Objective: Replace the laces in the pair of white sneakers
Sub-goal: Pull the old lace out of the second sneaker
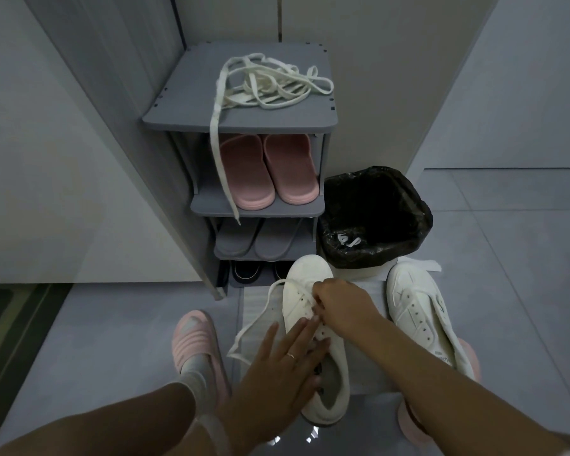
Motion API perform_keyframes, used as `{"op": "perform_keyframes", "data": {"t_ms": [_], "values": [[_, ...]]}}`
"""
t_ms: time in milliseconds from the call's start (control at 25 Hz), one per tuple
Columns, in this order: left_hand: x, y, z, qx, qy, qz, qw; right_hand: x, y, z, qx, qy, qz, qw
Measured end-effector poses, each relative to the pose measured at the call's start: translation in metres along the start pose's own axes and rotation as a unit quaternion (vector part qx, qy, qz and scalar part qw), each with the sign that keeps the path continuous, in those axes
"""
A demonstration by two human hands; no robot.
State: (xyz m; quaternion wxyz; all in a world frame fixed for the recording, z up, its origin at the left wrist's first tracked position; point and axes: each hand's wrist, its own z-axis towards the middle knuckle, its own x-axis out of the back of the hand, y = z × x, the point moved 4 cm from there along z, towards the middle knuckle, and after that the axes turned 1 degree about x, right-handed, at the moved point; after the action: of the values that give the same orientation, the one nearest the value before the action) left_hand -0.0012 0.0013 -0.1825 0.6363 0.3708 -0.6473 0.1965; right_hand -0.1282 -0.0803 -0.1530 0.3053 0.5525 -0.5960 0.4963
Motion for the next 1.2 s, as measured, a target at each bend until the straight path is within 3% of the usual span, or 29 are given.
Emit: {"op": "perform_keyframes", "data": {"t_ms": [120, 280, 400, 520, 600, 800, 1000, 1200], "values": [[-0.006, 0.002, -0.003, -0.010, 0.006, 0.004, 1.000, 0.000, -0.007, 0.007, 0.002, -0.037, -0.027, 0.999], [-0.012, 0.001, -0.007, 0.006, 0.010, -0.041, 0.999, 0.004, 0.012, 0.015, -0.082, -0.083, 0.172, 0.978], [-0.009, 0.005, -0.007, 0.018, 0.003, -0.052, 0.999, 0.010, 0.019, 0.009, -0.097, -0.126, 0.253, 0.954], [-0.010, 0.009, -0.010, 0.098, -0.016, -0.133, 0.986, 0.007, 0.022, 0.000, -0.072, -0.069, 0.185, 0.978], [-0.013, 0.012, -0.010, 0.113, 0.011, -0.168, 0.979, 0.000, 0.017, -0.007, -0.061, -0.043, 0.143, 0.987], [-0.004, 0.018, -0.007, 0.133, 0.011, -0.224, 0.965, -0.010, 0.023, -0.009, -0.104, -0.099, 0.225, 0.964], [-0.009, 0.015, -0.003, 0.108, 0.025, -0.283, 0.953, 0.002, 0.011, -0.010, -0.043, 0.005, 0.060, 0.997], [-0.014, 0.013, 0.000, 0.096, 0.032, -0.276, 0.956, -0.002, -0.017, -0.008, 0.036, -0.014, -0.118, 0.992]]}}
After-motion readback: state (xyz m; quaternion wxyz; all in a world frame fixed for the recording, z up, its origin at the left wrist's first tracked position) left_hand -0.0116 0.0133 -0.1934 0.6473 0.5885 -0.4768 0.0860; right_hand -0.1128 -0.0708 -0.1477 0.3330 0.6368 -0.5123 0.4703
